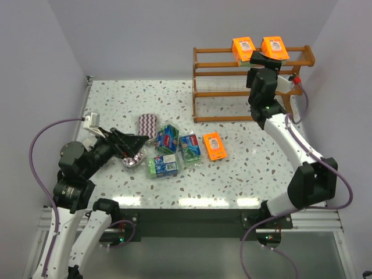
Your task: Place and organize the cleaning sponges onto the shelf
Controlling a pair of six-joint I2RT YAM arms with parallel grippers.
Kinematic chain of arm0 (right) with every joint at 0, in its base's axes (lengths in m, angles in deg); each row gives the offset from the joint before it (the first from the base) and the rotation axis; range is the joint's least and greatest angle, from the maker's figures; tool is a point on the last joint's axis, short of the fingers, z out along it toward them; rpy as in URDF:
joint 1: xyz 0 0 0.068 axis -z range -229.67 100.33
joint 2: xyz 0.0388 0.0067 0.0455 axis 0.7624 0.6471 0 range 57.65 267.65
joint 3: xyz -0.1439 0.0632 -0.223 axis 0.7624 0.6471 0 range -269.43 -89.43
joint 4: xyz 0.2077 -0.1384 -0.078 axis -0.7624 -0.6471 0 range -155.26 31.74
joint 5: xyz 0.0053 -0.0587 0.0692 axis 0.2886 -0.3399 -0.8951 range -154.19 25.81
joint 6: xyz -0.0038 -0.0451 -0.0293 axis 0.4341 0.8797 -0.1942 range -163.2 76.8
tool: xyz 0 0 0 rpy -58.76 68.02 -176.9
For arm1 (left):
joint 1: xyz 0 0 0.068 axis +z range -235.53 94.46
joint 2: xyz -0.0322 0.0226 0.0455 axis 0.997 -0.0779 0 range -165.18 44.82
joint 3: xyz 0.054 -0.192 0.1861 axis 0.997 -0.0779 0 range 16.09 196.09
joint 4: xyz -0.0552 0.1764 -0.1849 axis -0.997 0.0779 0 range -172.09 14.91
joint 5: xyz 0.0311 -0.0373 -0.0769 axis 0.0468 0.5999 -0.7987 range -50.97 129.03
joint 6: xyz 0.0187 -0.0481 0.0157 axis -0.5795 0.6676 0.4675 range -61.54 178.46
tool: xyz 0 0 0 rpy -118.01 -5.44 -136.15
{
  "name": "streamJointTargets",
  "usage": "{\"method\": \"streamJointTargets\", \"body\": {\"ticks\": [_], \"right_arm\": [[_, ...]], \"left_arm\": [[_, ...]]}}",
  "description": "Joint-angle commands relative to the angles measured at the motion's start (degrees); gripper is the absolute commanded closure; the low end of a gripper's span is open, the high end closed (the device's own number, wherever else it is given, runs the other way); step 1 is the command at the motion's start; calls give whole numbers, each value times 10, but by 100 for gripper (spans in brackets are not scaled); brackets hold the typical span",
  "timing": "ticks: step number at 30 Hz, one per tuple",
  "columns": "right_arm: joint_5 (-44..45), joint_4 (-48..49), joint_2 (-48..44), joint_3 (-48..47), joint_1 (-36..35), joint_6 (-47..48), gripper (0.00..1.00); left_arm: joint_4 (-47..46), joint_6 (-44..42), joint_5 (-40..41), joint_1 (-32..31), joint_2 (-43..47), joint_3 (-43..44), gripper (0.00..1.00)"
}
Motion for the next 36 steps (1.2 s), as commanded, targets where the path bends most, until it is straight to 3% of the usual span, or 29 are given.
{"method": "streamJointTargets", "body": {"ticks": [1, 10, 14, 15, 18, 22, 28, 36], "right_arm": [[-29, -5, -77, 29, -2, 57, 21], [-164, -237, -283, 192, -2, 230, 19], [-273, -247, -364, 324, -3, 211, 21], [-302, -227, -392, 405, -2, 197, 23], [-380, -172, -493, 529, -4, 123, 29], [-405, -220, -599, 580, -4, 117, 31], [-448, -165, -567, 642, -5, 87, 32], [-513, 0, -342, 645, -6, 95, 35]], "left_arm": [[-11, -2, -2, -1, 8, 6, 0], [-50, 6, -22, -1, 9, -37, 0], [-71, 7, -39, -1, -8, -44, 0], [-74, 7, -40, -2, -10, -44, 0], [-75, 4, -47, -1, -14, -45, 0], [-69, 0, -50, -1, -14, -51, 0], [-77, 10, -56, -1, -11, -64, 0], [-58, 12, -45, -1, 4, -65, 0]]}}
